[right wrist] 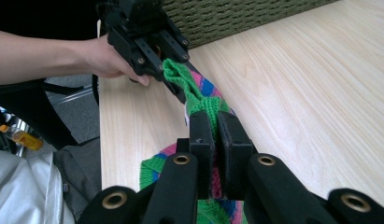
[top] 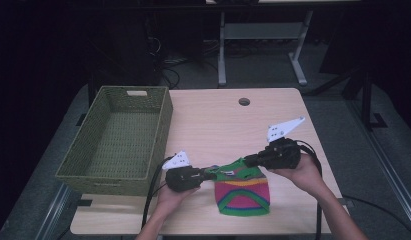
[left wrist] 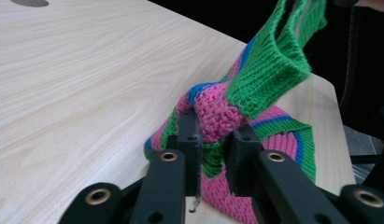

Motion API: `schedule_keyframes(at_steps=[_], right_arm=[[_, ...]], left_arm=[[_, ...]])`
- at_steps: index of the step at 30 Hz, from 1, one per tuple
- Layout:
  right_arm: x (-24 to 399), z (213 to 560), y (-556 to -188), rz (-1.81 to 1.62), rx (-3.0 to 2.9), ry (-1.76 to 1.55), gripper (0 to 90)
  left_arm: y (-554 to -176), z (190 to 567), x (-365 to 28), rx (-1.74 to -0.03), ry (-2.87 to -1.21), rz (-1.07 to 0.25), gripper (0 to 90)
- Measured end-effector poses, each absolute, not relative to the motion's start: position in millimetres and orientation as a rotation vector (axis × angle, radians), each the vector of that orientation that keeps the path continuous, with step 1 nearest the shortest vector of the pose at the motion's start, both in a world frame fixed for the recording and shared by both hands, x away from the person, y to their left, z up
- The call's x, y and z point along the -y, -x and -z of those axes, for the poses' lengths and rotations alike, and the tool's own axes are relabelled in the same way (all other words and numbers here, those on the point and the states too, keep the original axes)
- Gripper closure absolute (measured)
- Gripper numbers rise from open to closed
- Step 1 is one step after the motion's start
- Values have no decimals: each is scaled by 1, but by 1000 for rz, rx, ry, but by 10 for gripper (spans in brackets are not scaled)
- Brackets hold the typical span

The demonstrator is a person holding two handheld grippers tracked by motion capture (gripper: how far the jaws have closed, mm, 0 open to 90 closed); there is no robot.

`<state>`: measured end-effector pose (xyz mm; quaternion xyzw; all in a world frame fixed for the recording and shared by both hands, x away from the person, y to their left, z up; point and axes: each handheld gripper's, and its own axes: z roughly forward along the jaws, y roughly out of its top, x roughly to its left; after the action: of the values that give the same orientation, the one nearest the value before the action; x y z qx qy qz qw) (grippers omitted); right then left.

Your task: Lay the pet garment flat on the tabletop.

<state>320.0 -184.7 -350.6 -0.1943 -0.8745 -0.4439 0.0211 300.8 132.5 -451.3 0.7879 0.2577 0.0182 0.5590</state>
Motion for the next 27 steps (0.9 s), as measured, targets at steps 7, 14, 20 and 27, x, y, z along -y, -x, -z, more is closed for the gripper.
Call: schedule_keyframes(at_steps=[7,14,20,27], right_arm=[[191,352,-322,1372,2712,631,849],[200,352,-323,1381,2717,656,850],[207,354,-324,1371,2718,691,849],[205,355,-327,1360,2723,689,849]], left_arm=[[-301,437,-130,-575,-1877,-66,819],[-304,425,-123,-566,-1898,-87,821],[-309,415,-120,-577,-1909,-89,820],[-318,403,-119,-591,-1936,-100,820]])
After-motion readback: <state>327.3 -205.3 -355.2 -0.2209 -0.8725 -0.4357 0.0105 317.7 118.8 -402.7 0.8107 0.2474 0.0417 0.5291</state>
